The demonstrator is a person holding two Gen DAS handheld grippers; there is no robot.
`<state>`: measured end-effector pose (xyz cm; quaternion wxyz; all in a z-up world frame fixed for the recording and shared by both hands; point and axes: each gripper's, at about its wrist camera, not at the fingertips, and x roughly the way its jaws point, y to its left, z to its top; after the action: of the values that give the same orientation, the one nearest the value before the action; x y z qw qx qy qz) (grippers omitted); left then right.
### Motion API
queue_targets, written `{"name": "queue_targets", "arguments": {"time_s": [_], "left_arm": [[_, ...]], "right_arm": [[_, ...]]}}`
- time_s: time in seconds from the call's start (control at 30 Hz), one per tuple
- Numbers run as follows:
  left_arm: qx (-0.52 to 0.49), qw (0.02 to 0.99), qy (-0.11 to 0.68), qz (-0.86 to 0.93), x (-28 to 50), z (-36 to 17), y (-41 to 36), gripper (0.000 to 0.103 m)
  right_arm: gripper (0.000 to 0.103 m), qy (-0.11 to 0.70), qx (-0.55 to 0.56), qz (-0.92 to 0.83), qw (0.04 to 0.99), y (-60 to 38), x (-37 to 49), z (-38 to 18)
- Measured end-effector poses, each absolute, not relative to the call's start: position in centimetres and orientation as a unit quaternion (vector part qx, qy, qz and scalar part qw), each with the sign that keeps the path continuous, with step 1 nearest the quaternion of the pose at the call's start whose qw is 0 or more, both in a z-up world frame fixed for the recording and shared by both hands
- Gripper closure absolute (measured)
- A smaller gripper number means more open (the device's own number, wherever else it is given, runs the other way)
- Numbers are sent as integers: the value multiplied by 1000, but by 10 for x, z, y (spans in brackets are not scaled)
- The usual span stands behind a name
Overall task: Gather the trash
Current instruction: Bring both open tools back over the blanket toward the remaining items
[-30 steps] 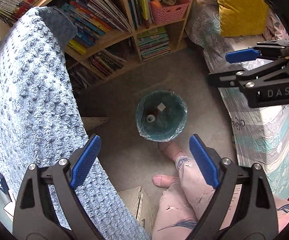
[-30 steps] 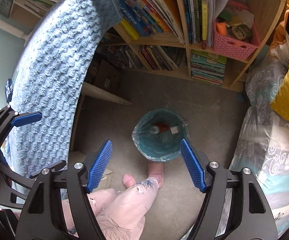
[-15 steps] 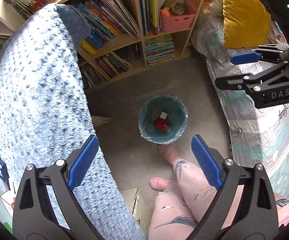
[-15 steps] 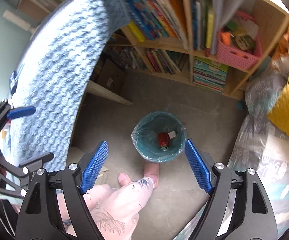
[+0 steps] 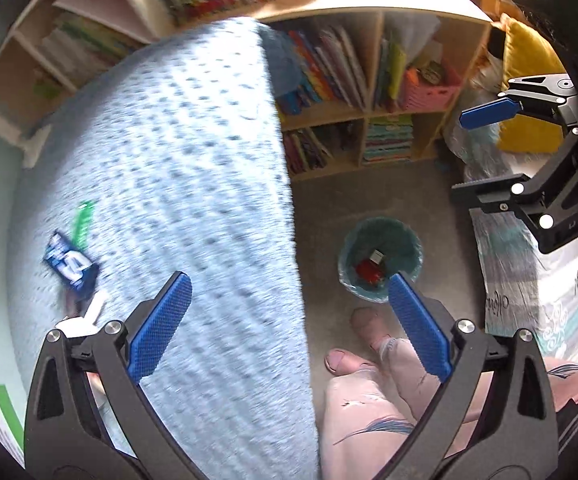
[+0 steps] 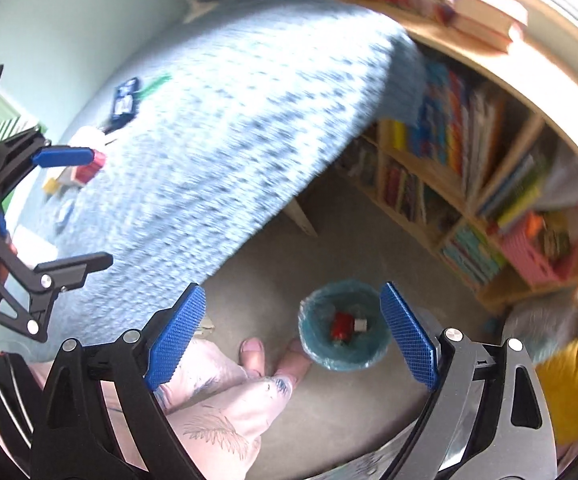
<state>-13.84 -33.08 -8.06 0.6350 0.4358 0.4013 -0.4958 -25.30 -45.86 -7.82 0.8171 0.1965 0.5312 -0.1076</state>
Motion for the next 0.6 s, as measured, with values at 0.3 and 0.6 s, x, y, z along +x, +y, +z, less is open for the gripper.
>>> {"name": "queue_targets", "arguments": {"time_s": [0.3, 0.6], "left_arm": [[398, 708, 382, -441, -78, -40, -266, 7], [350, 759, 389, -387, -35, -20, -199, 7]], "right_arm": [[13, 514, 105, -8, 851, -402, -163, -33], [13, 510, 22, 82, 856, -339, -100, -16]]}}
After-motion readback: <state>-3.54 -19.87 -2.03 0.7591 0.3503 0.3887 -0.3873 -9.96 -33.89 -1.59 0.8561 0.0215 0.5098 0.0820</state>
